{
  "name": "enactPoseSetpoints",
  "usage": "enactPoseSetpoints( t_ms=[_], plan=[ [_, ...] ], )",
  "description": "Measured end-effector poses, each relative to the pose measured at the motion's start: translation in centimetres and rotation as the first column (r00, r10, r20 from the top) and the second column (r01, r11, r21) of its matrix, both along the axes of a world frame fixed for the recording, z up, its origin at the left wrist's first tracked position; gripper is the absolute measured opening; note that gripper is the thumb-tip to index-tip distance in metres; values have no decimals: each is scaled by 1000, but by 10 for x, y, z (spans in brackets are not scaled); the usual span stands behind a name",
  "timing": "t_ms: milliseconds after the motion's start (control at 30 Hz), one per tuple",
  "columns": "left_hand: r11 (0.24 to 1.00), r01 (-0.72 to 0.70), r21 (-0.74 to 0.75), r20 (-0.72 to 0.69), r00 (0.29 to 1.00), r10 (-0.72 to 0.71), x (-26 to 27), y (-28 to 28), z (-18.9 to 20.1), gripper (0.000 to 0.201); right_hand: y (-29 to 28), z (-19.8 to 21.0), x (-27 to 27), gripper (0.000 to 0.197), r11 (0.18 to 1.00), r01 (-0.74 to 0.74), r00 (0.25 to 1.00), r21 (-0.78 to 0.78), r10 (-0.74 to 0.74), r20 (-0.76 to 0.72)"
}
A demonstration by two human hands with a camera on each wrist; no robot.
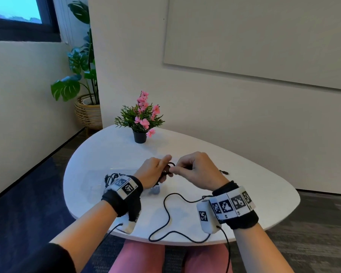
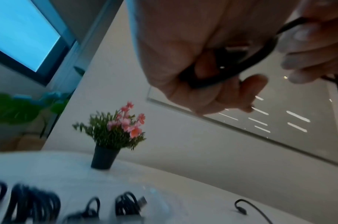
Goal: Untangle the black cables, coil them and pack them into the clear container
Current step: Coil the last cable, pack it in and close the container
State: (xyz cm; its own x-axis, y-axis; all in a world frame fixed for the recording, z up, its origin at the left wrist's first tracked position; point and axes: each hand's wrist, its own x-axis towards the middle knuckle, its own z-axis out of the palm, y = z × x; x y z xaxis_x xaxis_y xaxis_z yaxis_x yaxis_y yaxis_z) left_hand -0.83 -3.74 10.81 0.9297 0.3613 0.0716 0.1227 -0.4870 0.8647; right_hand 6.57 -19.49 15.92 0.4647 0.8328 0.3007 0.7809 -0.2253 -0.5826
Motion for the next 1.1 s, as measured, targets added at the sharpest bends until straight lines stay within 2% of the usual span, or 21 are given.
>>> enactPoseSetpoints(
  t_ms=[67, 100, 133, 200, 267, 333, 400, 467, 567, 633, 700, 767, 833, 900, 1000, 1100],
  plan=[
    [976, 50, -214, 11, 999, -49, -4, -4, 2, 73, 4, -5, 8, 22, 989, 60, 995, 133, -48, -91],
    [960, 80, -268, 13, 997, -79, -7, -5, 3, 73, 6, -8, 12, 21, 978, 98, 987, 184, -72, -143],
    [953, 119, -278, 12, 993, -121, -8, -4, 3, 68, 7, -12, 16, 21, 966, 130, 975, 224, -84, -205],
    [966, 192, -172, -23, 980, -198, -10, -2, 3, 45, 8, -20, 22, 23, 946, 172, 941, 277, -75, -329],
    [969, 229, -88, -65, 970, -235, -11, 3, 2, 35, 9, -25, 26, 28, 938, 195, 916, 288, -70, -395],
    [941, 243, -238, -18, 967, -254, -11, 4, -1, 28, 10, -28, 26, 34, 938, 211, 908, 274, -85, -410],
    [840, 246, -483, 109, 969, -221, -12, 2, -2, 23, 11, -32, 28, 40, 938, 230, 906, 258, -109, -410],
    [691, 202, -694, 196, 977, -88, -11, 2, -1, 27, 10, -37, 30, 39, 940, 238, 905, 245, -124, -406],
    [469, 222, -855, 297, 950, 92, -7, 9, 1, 34, 9, -47, 31, 33, 942, 246, 864, 228, -106, -492],
    [392, 238, -889, 323, 932, 166, -4, 11, 3, 36, 11, -53, 28, 29, 962, 210, 852, 174, -93, -516],
    [356, 226, -907, 325, 912, 250, 1, 10, 6, 37, 14, -59, 24, 27, 989, 139, 890, 60, -98, -446],
    [327, 196, -924, 309, 888, 340, 6, 10, 10, 38, 17, -66, 20, 28, 988, 41, 939, -148, -88, -331],
    [282, 151, -947, 265, 865, 427, 9, 14, 13, 35, 16, -75, 16, 29, 924, -29, 975, -381, -59, -215],
    [313, 39, -949, 192, 858, 476, 8, 21, 13, 29, 13, -93, 13, 28, 844, -58, 989, -534, -26, -148],
    [483, -139, -865, 106, 889, 445, 5, 22, 2, 24, 11, -128, 6, 29, 817, -67, 993, -572, 1, -114],
    [602, -214, -769, 55, 916, 397, 3, 10, -11, 20, 12, -159, 9, 47, 736, 35, 999, -676, -17, 33]
  ],
)
